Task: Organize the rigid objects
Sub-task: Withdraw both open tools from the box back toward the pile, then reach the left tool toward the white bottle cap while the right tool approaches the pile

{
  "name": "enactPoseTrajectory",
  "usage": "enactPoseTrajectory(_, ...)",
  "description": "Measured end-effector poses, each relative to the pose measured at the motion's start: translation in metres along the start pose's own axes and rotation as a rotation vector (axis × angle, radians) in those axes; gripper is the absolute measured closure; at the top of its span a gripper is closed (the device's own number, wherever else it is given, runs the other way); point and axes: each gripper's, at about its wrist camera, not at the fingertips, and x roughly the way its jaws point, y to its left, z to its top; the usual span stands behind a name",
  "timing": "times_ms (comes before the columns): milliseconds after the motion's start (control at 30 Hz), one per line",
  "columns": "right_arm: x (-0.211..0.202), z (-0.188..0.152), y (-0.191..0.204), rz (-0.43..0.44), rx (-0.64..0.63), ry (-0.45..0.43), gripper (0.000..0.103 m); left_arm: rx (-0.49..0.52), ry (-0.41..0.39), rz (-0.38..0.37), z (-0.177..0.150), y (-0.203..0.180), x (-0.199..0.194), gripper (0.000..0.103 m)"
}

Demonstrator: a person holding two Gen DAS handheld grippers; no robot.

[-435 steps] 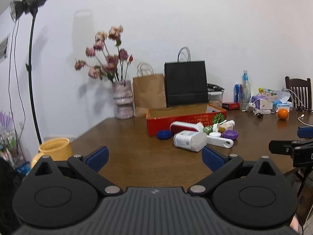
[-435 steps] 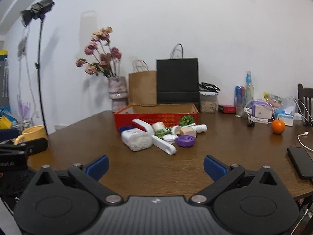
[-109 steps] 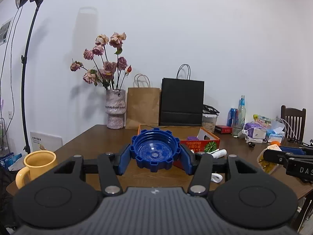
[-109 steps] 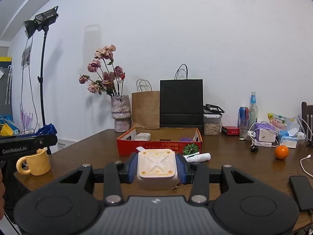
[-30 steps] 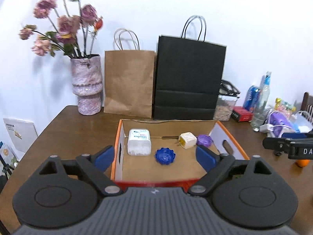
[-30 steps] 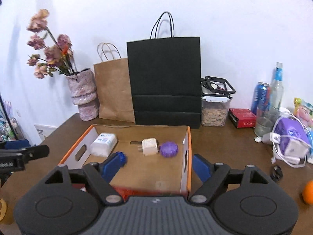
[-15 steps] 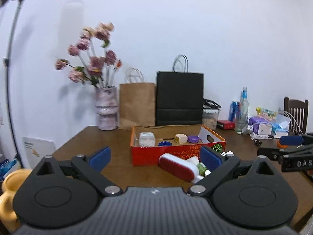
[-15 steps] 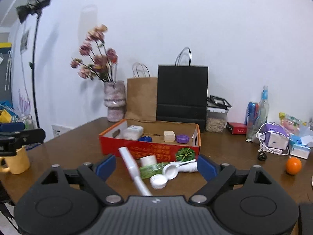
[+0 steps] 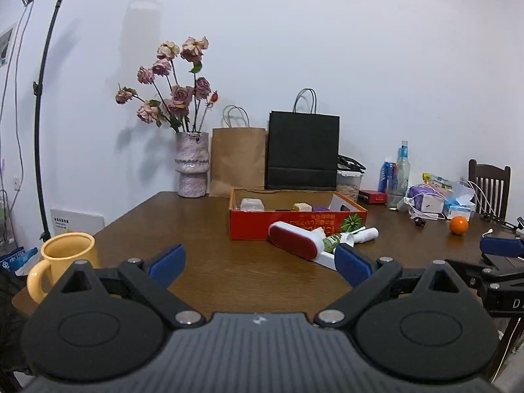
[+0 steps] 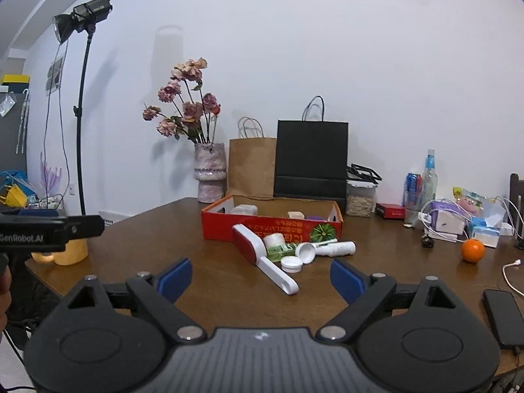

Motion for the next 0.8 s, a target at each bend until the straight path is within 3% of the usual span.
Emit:
enactPoseTrajectory(333, 0.039, -0.011, -0.042, -0.037, 0.064, 0.058, 0.023, 0.03, 0.082, -0.061, -0.008, -0.028, 0.046, 0.004)
enactPoseTrajectory(433, 0.063, -0.006, -0.061, -0.02, 0.07, 0.072, 0.03, 0.032, 0.105, -0.103, -0.004, -0.043, 0.072, 0.015)
enactPoseTrajectory(533, 0.092, 0.005, -0.081, -0.002, 0.064, 0.071, 0.031, 0.039, 0.133, -0.149, 0.001, -0.063, 0.109, 0.026)
enactPoseTrajectory(667, 0.141, 0.024, -0.114, 0.038, 0.081, 0.081, 0.034, 0.081, 0.176, -0.23, 0.007, -0.096, 0.17, 0.026)
enactPoseTrajectory(800, 0.201, 0.04, -0.146, 0.104, 0.104, 0.134, 0.039, 0.087, 0.247, -0.26, 0.009, -0.126, 0.234, 0.026)
